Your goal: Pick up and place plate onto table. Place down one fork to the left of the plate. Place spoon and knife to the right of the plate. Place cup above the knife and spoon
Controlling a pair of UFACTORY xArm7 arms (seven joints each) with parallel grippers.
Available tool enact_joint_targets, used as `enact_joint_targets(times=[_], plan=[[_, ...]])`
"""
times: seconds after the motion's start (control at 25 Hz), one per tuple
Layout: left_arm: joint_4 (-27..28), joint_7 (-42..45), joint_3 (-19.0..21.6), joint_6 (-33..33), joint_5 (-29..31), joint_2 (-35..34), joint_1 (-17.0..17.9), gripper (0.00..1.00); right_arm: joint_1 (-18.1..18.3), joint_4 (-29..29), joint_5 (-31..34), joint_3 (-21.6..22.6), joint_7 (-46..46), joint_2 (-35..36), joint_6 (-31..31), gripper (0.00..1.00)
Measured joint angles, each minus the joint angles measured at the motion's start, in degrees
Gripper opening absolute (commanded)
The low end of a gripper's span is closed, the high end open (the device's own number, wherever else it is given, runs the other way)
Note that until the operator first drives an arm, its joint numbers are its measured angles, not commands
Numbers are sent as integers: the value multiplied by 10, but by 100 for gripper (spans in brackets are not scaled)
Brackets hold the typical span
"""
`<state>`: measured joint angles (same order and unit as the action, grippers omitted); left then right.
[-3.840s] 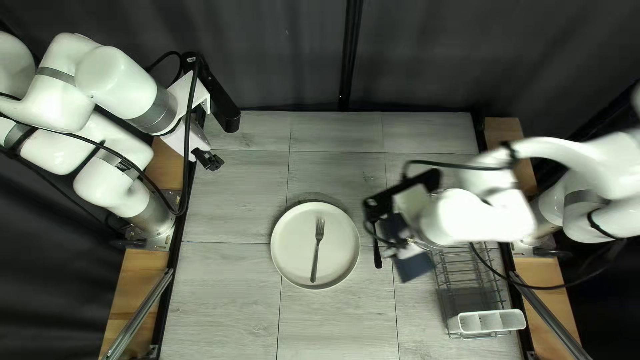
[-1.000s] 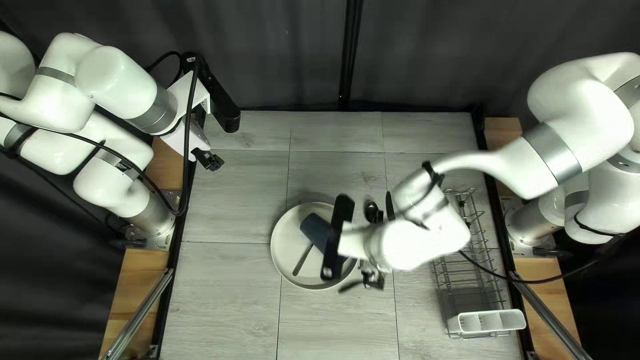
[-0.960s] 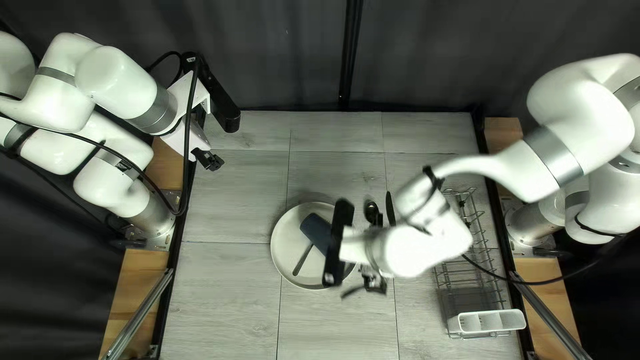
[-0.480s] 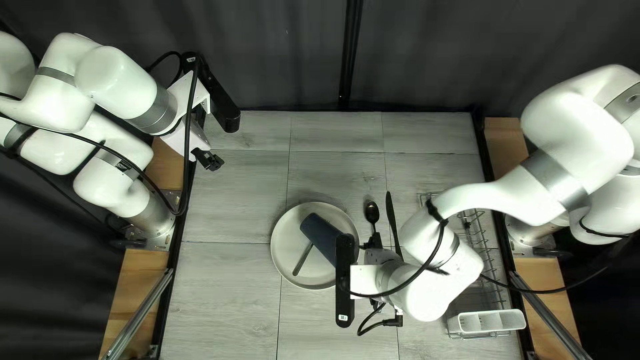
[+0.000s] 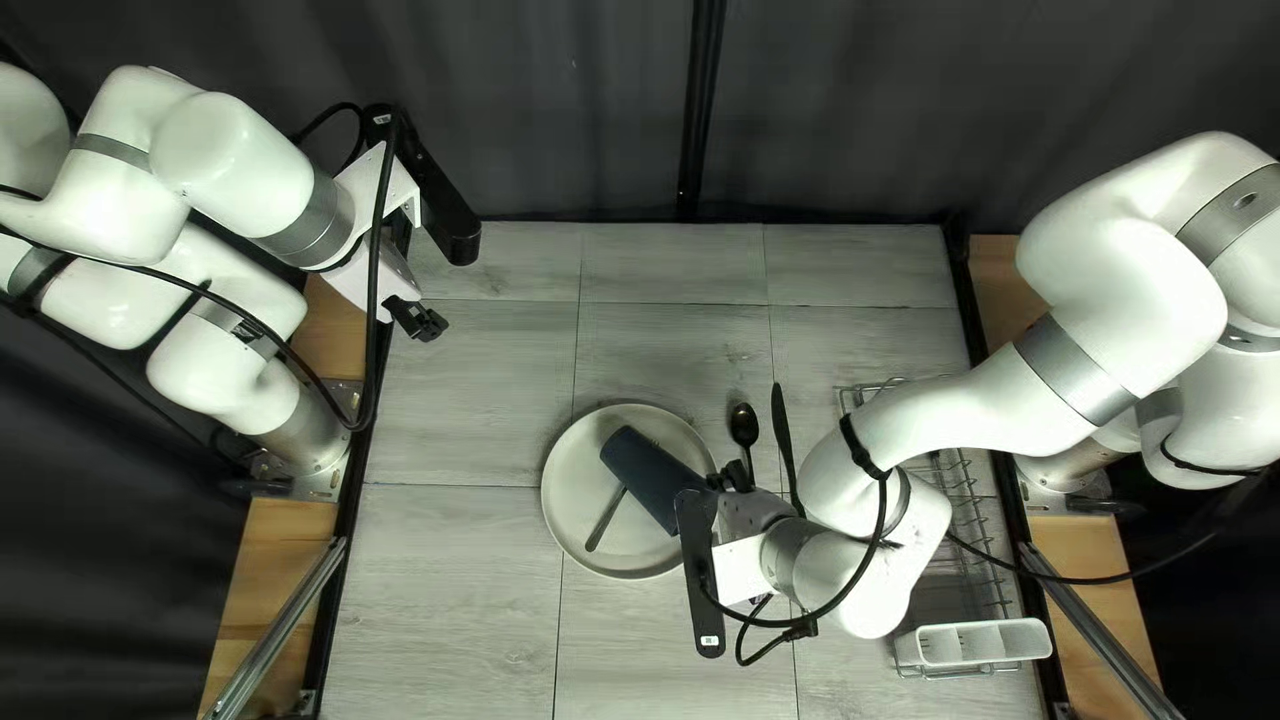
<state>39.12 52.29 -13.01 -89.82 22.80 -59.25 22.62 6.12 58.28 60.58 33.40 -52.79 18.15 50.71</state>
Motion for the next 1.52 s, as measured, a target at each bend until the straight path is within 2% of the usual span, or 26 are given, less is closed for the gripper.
enact_joint_targets(times=[0.16,0.52,0.76,0.8,0.84,0.88,1.12,1.32,1.52], plan=[[0,0,0,0,0,0,0,100,-10,12,44,-13,-5,23,11,100],[0,0,0,0,0,0,0,100,6,-36,227,-52,-60,17,-63,100],[0,0,0,0,0,0,0,100,10,-50,293,-68,-85,23,-70,100],[0,0,0,0,0,0,0,100,9,-50,299,-69,-88,24,-68,93],[0,0,0,0,0,0,0,100,8,-50,303,-69,-91,25,-66,23],[0,0,0,0,0,0,0,100,7,-51,308,-70,-95,27,-64,0],[0,0,0,0,0,0,0,100,-7,-48,321,-70,-118,34,-34,0],[0,0,0,0,0,0,0,100,-20,-55,305,-63,-134,12,5,0],[0,0,0,0,0,0,0,100,-36,-34,281,-56,-126,-5,56,0]])
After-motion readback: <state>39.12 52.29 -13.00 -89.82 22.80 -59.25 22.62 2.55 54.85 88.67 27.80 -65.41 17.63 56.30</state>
